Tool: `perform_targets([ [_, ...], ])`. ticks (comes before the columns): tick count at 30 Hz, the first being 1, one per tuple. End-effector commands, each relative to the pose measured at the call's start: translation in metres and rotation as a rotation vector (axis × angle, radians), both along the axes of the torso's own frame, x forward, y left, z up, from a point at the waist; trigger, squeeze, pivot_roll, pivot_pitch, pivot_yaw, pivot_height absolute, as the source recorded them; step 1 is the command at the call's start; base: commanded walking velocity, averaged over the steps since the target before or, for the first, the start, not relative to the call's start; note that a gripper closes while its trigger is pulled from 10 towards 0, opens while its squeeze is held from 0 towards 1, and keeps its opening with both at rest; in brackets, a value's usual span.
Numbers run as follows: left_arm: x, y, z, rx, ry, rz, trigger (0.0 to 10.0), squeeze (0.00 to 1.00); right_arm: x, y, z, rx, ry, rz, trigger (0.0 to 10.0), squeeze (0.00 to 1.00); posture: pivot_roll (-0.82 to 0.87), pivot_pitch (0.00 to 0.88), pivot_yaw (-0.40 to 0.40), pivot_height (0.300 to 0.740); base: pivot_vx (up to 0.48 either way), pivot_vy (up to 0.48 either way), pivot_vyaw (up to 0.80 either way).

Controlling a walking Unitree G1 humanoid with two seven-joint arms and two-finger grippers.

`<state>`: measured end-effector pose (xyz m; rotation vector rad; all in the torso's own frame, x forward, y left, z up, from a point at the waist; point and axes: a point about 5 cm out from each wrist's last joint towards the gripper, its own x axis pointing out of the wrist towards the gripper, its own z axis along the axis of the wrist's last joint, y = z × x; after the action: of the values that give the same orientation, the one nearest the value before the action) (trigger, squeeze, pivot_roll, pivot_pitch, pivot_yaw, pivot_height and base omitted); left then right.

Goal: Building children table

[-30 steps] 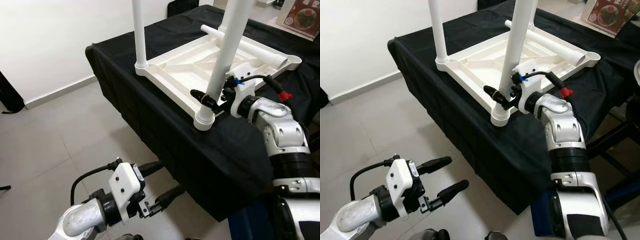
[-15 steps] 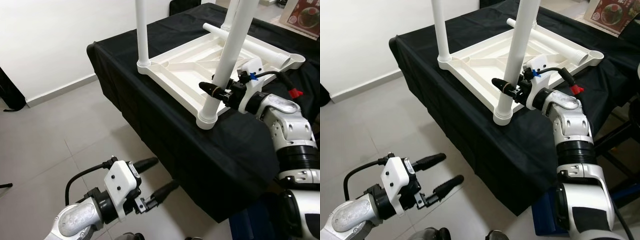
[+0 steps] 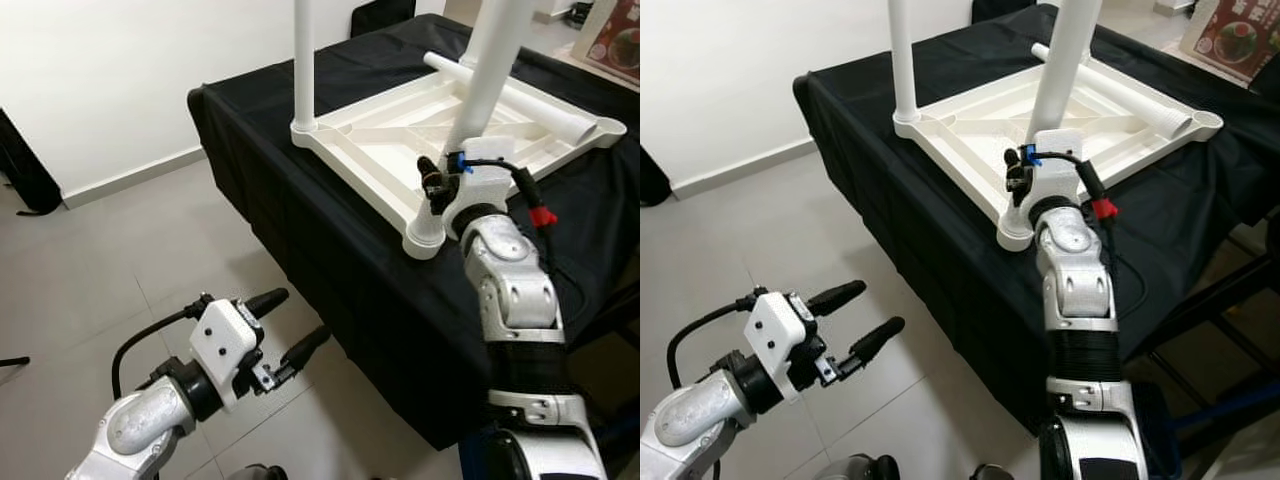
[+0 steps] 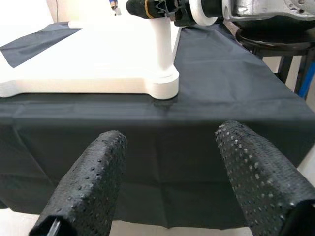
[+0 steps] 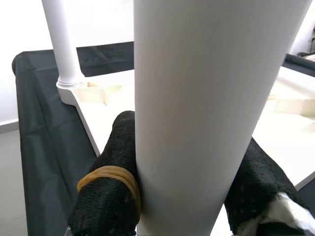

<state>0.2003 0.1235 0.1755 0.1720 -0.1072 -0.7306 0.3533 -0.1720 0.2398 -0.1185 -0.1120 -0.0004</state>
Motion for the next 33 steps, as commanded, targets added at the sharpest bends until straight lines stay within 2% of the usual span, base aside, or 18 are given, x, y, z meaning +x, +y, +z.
perform_targets([
  [1,0.000,0.003,-0.004,0.009,0.009,0.025,10.0,0.00,-0.001,-0.010,-0.019,-0.061,0.100,-0.054,0.0,0.00,0.02,0.181,-0.031,0.740,0.000,0.000,0.00],
  [2,0.000,0.003,-0.004,0.009,0.009,0.025,10.0,0.00,-0.001,-0.010,-0.019,-0.061,0.100,-0.054,0.0,0.00,0.02,0.181,-0.031,0.740,0.000,0.000,0.00],
  [3,0.000,0.003,-0.004,0.009,0.010,0.028,10.0,0.00,0.000,-0.012,-0.014,-0.055,0.088,-0.037,7.3,0.00,0.02,0.182,-0.030,0.740,0.000,0.000,0.00],
  [4,0.000,0.003,-0.005,0.007,0.012,0.030,10.0,0.00,0.001,-0.011,-0.008,-0.067,0.066,0.011,10.0,0.00,0.02,0.182,-0.030,0.740,0.000,0.000,0.00],
  [7,-0.001,0.002,-0.005,0.006,0.015,0.026,10.0,0.00,0.004,-0.013,0.010,-0.054,0.019,0.108,10.0,0.00,0.02,0.192,-0.027,0.740,0.000,0.000,0.00],
  [8,-0.001,0.001,-0.005,0.005,0.015,0.025,10.0,0.00,0.006,-0.018,0.017,-0.045,0.014,0.141,10.0,0.85,0.03,0.192,-0.030,0.740,0.000,0.000,0.00],
  [9,-0.001,0.001,-0.005,0.005,0.015,0.025,10.0,0.00,0.006,-0.018,0.017,-0.045,0.014,0.141,10.0,0.85,0.03,0.192,-0.030,0.740,0.000,0.000,0.00],
  [10,-0.002,0.001,-0.005,0.006,0.015,0.025,10.0,0.00,0.010,-0.023,0.025,-0.042,0.009,0.172,10.0,1.00,0.03,0.194,-0.032,0.740,0.000,0.000,0.00],
  [13,-0.003,0.002,-0.005,0.008,0.017,0.030,10.0,0.00,0.014,-0.029,0.035,-0.036,0.010,0.288,10.0,1.00,0.03,0.200,-0.029,0.740,0.000,0.000,0.00],
  [14,-0.003,0.002,-0.005,0.008,0.017,0.030,10.0,0.00,0.014,-0.029,0.035,-0.036,0.010,0.288,10.0,1.00,0.03,0.200,-0.029,0.740,0.000,0.000,0.00],
  [15,-0.004,0.003,-0.006,0.010,0.021,0.029,10.0,0.00,0.014,-0.029,0.035,-0.058,0.023,0.389,10.0,1.00,0.04,0.206,-0.025,0.740,0.000,0.000,0.00],
  [16,-0.004,0.003,-0.006,0.010,0.021,0.029,10.0,0.00,0.014,-0.029,0.035,-0.058,0.023,0.389,10.0,1.00,0.04,0.206,-0.025,0.740,0.000,0.000,0.00],
  [17,-0.005,0.003,-0.005,0.010,0.024,0.026,10.0,0.00,0.014,-0.030,0.033,-0.075,0.039,0.462,10.0,1.00,0.04,0.210,-0.022,0.740,0.000,0.000,0.00],
  [23,-0.007,0.003,-0.004,0.009,0.026,0.026,10.0,0.00,0.011,-0.027,0.025,-0.076,0.107,0.627,10.0,1.00,0.05,0.215,-0.026,0.740,0.000,0.000,0.00],
  [24,-0.007,0.003,-0.005,0.012,0.027,0.027,10.0,0.00,0.009,-0.027,0.020,-0.117,0.145,0.678,10.0,0.41,0.05,0.218,-0.025,0.740,0.000,0.000,0.00],
  [26,-0.007,0.003,-0.005,0.012,0.027,0.027,10.0,0.00,0.009,-0.027,0.020,-0.117,0.145,0.678,10.0,0.41,0.05,0.218,-0.025,0.740,0.000,0.000,0.00],
  [27,-0.008,0.003,-0.005,0.013,0.031,0.026,10.0,0.00,0.007,-0.029,0.015,-0.147,0.175,0.728,10.0,0.00,0.05,0.218,-0.025,0.740,0.000,0.000,0.00],
  [33,-0.009,0.002,-0.006,0.013,0.042,0.015,10.0,0.00,0.014,-0.048,0.010,-0.110,0.175,0.680,10.0,0.00,0.05,0.219,-0.020,0.740,0.000,0.000,0.00],
])
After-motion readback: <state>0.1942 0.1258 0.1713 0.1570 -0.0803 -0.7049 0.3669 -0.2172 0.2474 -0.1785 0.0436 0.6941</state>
